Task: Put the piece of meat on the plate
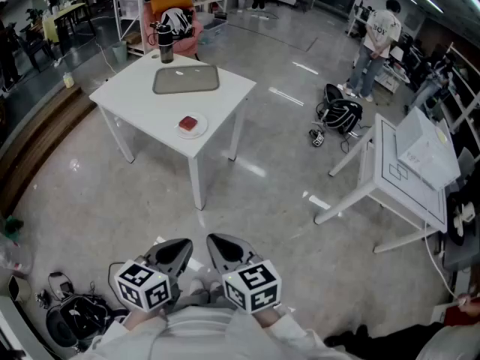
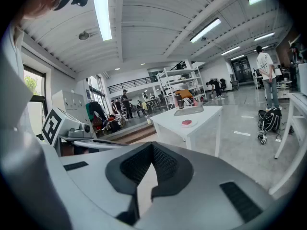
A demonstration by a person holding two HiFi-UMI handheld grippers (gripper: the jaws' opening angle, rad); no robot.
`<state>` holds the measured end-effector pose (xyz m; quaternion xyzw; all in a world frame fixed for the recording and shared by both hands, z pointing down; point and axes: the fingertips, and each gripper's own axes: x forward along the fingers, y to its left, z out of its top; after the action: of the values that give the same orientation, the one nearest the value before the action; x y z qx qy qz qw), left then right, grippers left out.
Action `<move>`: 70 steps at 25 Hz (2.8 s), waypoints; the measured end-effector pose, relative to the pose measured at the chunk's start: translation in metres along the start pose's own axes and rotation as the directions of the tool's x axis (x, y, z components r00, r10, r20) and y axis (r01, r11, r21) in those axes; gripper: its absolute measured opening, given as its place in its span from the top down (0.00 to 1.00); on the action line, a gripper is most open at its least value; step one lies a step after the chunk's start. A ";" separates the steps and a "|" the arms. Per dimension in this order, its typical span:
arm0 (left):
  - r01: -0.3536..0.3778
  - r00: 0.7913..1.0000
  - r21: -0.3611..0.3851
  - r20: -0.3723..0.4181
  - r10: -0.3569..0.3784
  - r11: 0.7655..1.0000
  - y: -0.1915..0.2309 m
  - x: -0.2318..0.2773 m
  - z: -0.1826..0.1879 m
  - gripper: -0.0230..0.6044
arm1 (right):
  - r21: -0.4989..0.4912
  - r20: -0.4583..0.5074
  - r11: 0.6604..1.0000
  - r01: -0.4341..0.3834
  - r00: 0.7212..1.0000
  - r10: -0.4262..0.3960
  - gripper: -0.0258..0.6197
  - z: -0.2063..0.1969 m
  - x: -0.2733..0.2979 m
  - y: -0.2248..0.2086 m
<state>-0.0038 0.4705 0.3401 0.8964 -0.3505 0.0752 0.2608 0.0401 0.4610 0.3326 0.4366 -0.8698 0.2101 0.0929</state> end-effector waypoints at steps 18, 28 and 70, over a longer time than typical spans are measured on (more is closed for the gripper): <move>0.008 1.000 0.003 0.012 -0.008 1.000 -0.002 0.012 0.005 0.94 | -0.020 0.001 1.000 -0.007 1.000 0.008 0.94 0.003 0.001 -0.013; -0.001 1.000 -0.043 0.016 0.001 0.999 -0.018 0.033 -0.010 0.94 | 0.064 -0.017 0.998 -0.015 1.000 0.016 0.94 -0.011 -0.012 -0.047; 0.098 0.989 -0.072 -0.107 -0.105 0.993 0.225 0.192 0.135 0.94 | 0.117 -0.047 0.982 0.149 0.988 -0.144 0.94 0.109 0.236 -0.185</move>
<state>-0.0182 0.1478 0.3796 0.8984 -0.2915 0.0998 0.3129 0.0487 0.1444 0.3693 0.5001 -0.8192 0.2629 0.0985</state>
